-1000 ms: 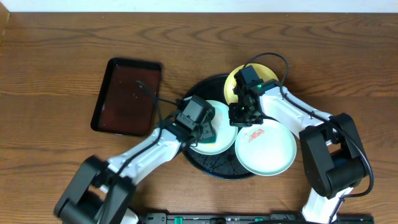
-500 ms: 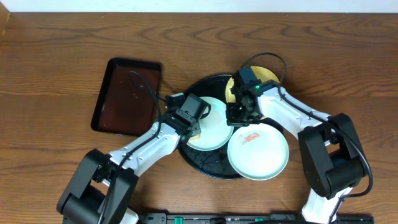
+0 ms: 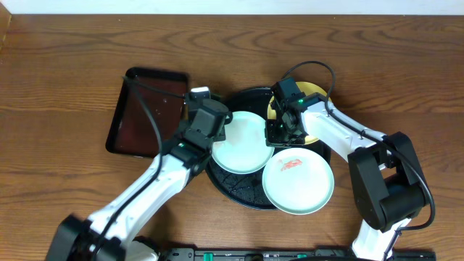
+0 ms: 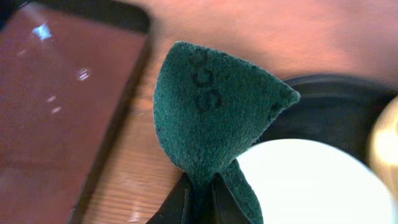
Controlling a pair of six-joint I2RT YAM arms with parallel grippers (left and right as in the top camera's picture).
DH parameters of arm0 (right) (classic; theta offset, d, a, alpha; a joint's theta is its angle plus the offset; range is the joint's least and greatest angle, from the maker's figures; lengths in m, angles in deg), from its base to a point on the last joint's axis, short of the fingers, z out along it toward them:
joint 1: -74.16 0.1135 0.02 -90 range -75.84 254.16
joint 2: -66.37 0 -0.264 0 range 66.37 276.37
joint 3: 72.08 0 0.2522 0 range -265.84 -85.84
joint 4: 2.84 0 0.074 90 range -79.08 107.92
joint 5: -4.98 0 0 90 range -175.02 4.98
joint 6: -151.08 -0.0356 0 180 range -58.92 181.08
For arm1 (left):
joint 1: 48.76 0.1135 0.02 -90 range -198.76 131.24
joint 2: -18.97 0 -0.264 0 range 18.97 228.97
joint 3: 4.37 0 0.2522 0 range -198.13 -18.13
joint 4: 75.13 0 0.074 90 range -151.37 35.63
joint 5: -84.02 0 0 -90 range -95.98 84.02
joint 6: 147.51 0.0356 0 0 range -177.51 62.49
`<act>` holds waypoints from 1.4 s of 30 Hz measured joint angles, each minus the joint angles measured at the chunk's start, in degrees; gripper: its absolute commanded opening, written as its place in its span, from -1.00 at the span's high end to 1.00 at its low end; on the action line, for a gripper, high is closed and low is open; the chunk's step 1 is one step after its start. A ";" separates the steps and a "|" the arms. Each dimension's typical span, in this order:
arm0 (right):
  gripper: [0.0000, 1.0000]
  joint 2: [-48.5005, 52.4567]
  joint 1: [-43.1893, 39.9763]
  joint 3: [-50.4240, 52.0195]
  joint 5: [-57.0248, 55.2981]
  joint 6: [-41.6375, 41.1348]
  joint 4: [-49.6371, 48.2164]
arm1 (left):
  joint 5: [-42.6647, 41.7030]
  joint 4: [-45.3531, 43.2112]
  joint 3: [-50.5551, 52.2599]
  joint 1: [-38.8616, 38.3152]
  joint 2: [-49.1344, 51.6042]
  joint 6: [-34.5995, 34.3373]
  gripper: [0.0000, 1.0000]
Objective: Clean dirty plates on tray and stack at the side
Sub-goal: 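Scrub the left green plate with the sponge while the right gripper holds it, then move the left gripper with the sponge back toward the brown tray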
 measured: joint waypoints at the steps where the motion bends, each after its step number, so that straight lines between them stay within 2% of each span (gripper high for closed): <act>1: 0.98 0.02 0.00 0.00 0.00 0.00 0.00 | -1.62 -0.09 0.00 0.00 -1.05 0.00 0.85; 2: 0.98 0.02 0.00 0.00 0.00 0.00 0.00 | -2.71 -0.17 0.00 0.00 -1.62 -0.04 0.85; 4: 0.97 0.02 0.00 0.00 -0.04 0.00 -0.04 | -11.23 -0.37 0.00 -0.02 -2.75 -0.98 0.85; 9: 0.98 0.02 0.00 0.00 -0.09 0.00 -0.09 | -25.64 0.61 0.00 -0.11 0.85 -5.16 0.85; 14: 0.98 0.02 0.00 0.00 -0.11 0.00 -0.09 | -28.15 0.59 0.00 -0.11 10.12 -6.32 0.85; 19: 0.98 0.00 0.00 0.00 -0.11 0.04 -0.04 | -23.45 1.18 -0.22 -0.55 13.35 -6.51 0.85; 27: 0.98 0.00 0.00 0.00 0.13 0.09 0.09 | -5.09 3.50 -0.44 -1.46 11.47 -4.22 0.85; 32: 0.98 0.00 0.00 0.00 0.04 0.31 0.02 | 6.95 4.37 0.00 -0.02 0.42 -1.99 0.85; 37: 0.98 -0.39 0.04 0.02 -0.22 0.94 0.09 | 8.37 6.88 0.00 0.13 -13.77 -1.70 0.85; 42: 0.98 -5.40 1.53 0.31 -3.45 2.78 0.37 | 1.60 12.20 0.00 5.27 -23.78 -1.53 0.85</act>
